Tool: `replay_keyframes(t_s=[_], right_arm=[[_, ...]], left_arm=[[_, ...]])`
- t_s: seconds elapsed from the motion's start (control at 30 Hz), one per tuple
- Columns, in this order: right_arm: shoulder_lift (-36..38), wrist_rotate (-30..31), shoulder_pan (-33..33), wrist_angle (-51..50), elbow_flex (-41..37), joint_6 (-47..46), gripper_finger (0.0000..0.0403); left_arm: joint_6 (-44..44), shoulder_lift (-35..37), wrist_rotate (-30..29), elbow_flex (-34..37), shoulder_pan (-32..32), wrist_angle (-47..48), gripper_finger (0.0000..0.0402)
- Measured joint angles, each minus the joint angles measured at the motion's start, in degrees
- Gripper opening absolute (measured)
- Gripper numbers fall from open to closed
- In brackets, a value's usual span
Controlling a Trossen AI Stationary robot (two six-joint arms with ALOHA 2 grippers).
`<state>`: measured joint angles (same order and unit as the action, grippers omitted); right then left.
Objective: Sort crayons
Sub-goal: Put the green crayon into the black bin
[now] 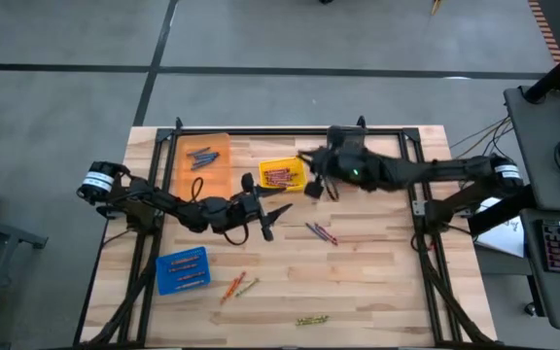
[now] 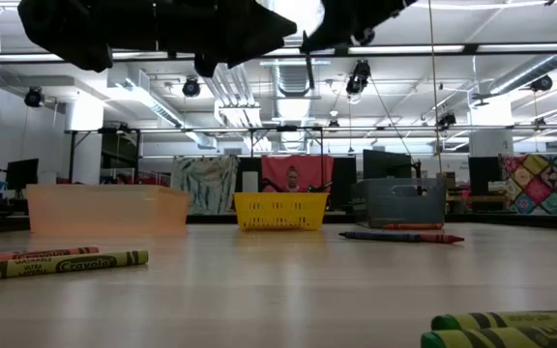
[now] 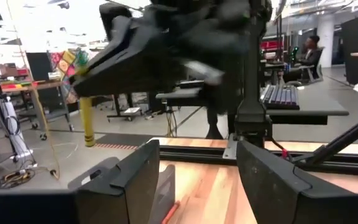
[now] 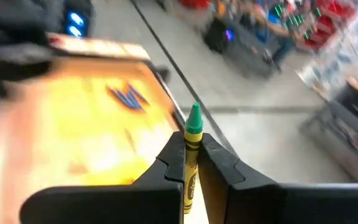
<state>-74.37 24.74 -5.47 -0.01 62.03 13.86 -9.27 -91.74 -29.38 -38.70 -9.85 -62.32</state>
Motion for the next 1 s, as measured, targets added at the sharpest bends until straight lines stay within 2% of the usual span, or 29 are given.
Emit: replay_keyframes(t_s=[0.3, 0.53, 0.73, 0.83, 1.0], right_arm=[[-5.34, -1.93, -17.92, -20.42, 7.24, -7.41, 0.0013], [-10.38, -13.05, -31.12, -29.63, 7.22, -15.37, 0.0013], [-16.14, -16.44, -36.77, -34.69, 7.11, -17.81, 0.0013], [-19.18, -18.62, -38.04, -35.44, 7.11, -18.47, 0.0013], [-23.0, -18.78, -39.1, -35.82, 7.11, -18.51, 0.0013]], left_arm=[[1.0, 0.29, -0.14, 0.0, 0.0, 1.11, 0.0197], [0.8, 2.36, -0.23, 0.0, 0.52, 4.07, 0.0197], [0.79, 5.11, -1.08, 0.02, 1.07, 8.96, 0.0197], [0.73, 6.57, -2.78, 0.02, 1.11, 11.63, 0.0197], [0.74, 10.79, -4.45, 0.04, 1.11, 18.06, 0.0197]])
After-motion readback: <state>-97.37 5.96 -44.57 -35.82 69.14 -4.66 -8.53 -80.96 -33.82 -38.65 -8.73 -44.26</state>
